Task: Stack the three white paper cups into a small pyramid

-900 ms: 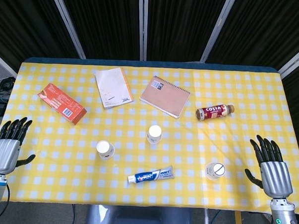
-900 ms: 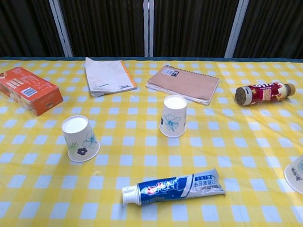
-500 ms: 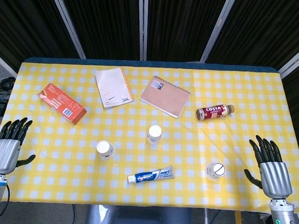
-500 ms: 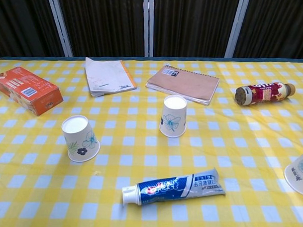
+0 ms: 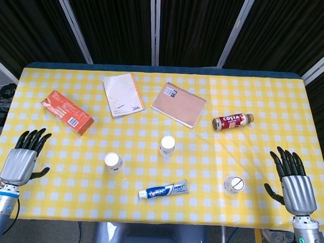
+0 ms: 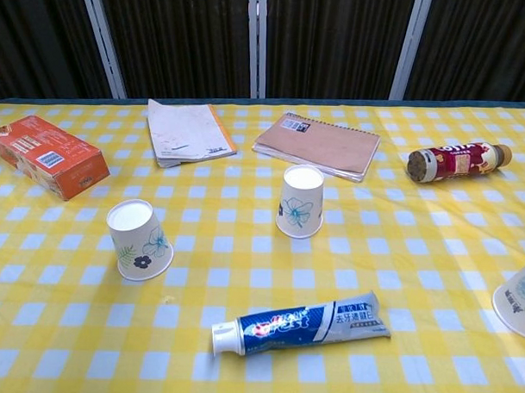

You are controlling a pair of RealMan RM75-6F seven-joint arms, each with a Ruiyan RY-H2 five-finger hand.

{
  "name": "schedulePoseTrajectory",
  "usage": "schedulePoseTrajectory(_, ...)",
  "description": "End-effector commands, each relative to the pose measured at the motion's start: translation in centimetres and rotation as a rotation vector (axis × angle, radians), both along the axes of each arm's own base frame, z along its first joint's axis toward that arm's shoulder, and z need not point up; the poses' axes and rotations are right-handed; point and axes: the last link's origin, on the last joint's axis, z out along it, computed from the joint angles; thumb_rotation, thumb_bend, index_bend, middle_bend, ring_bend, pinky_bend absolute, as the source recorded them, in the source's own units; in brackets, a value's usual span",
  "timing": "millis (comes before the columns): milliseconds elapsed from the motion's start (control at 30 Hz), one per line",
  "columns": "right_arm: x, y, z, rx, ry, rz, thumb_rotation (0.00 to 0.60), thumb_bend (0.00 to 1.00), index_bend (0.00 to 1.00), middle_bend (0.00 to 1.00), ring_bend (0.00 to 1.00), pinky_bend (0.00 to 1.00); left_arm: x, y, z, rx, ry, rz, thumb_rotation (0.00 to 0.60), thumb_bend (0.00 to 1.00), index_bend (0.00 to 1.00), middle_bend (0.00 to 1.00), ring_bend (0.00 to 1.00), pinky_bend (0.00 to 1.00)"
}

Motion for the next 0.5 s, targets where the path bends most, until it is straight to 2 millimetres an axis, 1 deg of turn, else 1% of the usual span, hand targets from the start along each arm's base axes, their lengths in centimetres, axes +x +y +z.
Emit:
schedulePoseTrajectory(33,0.0,0.0,0.0,0.002,-0.003,0.002,0.600,0.13,0.09,0.00,0.00,0.00,1.7,1.2,-1.7,-0.075,0.009,-0.034,0.600,0.30,0.20,0.00,0.00,0.00)
schedulePoseTrajectory(267,0.0,0.0,0.0,0.010,-0.009,0.001,0.600,0.13,0.09,0.00,0.00,0.00,4.3,2.3,-4.4,-0.196,0.024,-0.082,0.600,0.31,0.22,0.00,0.00,0.00)
schedulePoseTrajectory(367,0.0,0.0,0.0,0.012,-0.015,0.003,0.600,0.13,0.09,0.00,0.00,0.00,5.3,2.7,-5.5,-0.234,0.035,-0.099,0.600,0.31,0.20,0.00,0.00,0.00)
schedulePoseTrajectory(500,0.0,0.0,0.3,0.009,-0.028,0.005,0.600,0.13,0.09,0.00,0.00,0.00,6.8,3.1,-6.5,-0.269,0.026,-0.113,0.600,0.31,0.15,0.00,0.00,0.00)
